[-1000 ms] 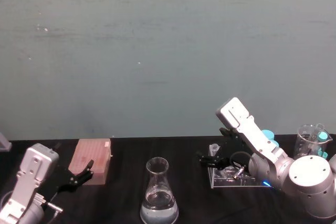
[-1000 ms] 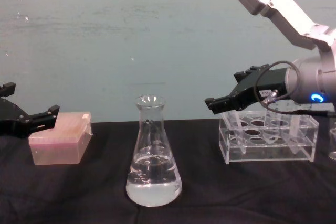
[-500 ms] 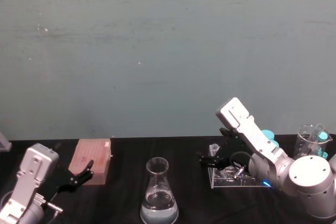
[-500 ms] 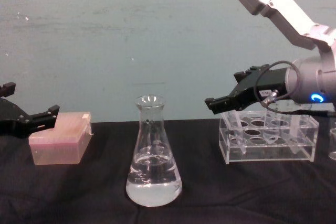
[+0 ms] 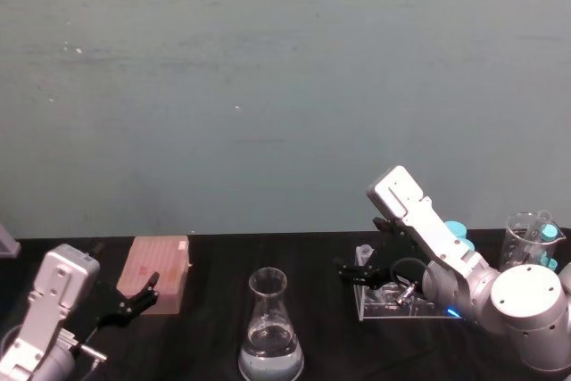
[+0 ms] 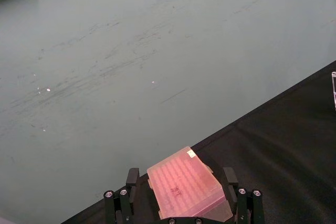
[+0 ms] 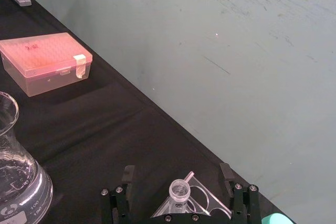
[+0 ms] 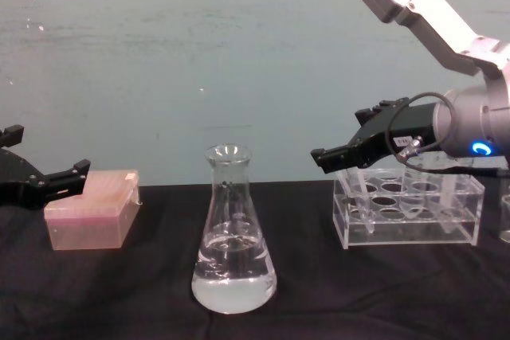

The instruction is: Pour the liquid from the test tube into the beaker using one hand.

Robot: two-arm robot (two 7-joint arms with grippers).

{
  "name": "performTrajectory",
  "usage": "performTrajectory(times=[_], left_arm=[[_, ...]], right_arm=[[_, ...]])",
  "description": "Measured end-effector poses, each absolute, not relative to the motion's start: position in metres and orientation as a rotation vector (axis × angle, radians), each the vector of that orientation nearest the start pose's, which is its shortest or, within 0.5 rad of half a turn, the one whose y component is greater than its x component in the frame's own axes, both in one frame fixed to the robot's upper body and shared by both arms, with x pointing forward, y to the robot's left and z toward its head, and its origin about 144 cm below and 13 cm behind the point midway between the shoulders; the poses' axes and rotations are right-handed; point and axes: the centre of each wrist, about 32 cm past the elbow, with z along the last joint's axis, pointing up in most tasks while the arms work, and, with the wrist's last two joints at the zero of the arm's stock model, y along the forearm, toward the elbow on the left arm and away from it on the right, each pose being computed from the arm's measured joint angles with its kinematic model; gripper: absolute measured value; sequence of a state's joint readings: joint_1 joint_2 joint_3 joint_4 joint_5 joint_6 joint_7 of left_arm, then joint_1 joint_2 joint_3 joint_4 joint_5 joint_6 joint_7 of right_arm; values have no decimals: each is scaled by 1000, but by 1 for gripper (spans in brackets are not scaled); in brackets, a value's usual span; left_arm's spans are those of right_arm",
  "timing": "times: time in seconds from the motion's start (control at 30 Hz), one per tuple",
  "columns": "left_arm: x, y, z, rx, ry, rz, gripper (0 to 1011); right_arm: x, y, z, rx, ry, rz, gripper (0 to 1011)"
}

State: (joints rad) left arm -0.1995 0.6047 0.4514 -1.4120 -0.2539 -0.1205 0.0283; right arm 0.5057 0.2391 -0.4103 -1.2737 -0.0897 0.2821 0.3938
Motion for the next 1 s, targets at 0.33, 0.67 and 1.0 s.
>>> performTrajectory(times=[0.33,0.67,1.0], left_arm=[[489,310,1140,304,-285,1248,1000],[489,310,1140,305,-285,1248,1000],[489,310,1140,304,-285,1248,1000]], right_arm=[[580,-200,1218,-492,-196,-941,1000],[580,-200,1218,-492,-196,-941,1000],[580,-200,1218,-492,-196,-941,1000]])
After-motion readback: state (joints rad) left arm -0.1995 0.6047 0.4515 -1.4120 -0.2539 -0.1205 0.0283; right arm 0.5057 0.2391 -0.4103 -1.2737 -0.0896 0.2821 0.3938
